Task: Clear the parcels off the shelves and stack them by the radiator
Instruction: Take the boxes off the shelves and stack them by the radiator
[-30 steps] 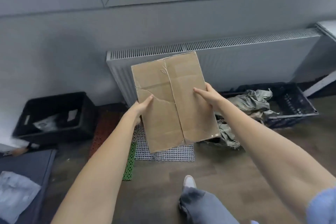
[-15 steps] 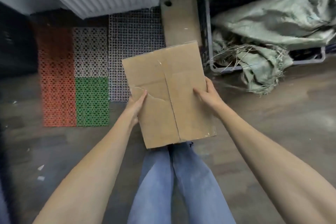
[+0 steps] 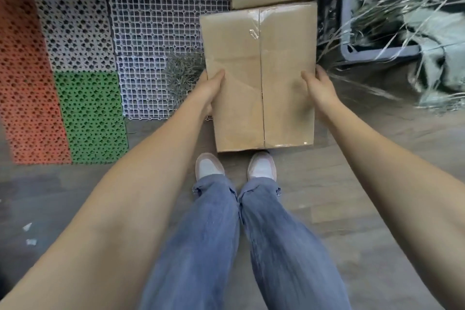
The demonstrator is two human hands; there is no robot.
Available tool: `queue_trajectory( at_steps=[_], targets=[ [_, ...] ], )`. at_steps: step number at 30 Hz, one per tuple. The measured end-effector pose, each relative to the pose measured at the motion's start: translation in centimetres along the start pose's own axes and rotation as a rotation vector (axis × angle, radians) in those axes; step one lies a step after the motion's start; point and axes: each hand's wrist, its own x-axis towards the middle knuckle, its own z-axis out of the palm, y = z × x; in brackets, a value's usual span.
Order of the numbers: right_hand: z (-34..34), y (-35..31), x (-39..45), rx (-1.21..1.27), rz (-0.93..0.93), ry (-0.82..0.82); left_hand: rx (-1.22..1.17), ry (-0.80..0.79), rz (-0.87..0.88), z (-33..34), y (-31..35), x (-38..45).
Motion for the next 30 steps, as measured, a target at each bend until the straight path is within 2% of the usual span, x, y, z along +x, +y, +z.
queue_trajectory(
  at_steps=[5,10,12,15,19,23,26,30],
  targets=[
    [1.3,-1.0,-2.3,-0.057,-0.076,-0.096,-0.099,-0.025,0.007,0.4,1.5,-0.6],
    [2.1,-7.2,-8.6,-0.109,-0.134,-0.146,0.25,-0.089,0.051,-1.7,5.7,-7.3],
    [1.7,-11.1,-12.0,-0.176,-0.205,-0.181,0.369,-0.115,0.061,-3.3,8.4,-11.5],
    [0.4,-18.1,-18.2,-0.267,-0.343,-0.214,0.559,-0.11,0.194,-6.3,13.0,-20.4],
    [-1.7,-27.6,-30.0,-0.366,-0.501,-0.28,0.766,-0.032,0.306,-12.5,18.0,-34.0],
    [-2.2,-35.5,-43.1,-0.459,-0.662,-0.395,0.574,0.131,0.356,-18.9,20.6,-47.9],
    [-1.1,-40.9,-52.4,-0.54,-0.853,-0.468,0.406,0.228,0.35,-23.8,21.2,-57.6],
    [1.7,-46.8,-64.6,-0.635,-1.121,-0.591,0.304,0.447,0.454,-31.3,19.8,-69.9]
  ],
)
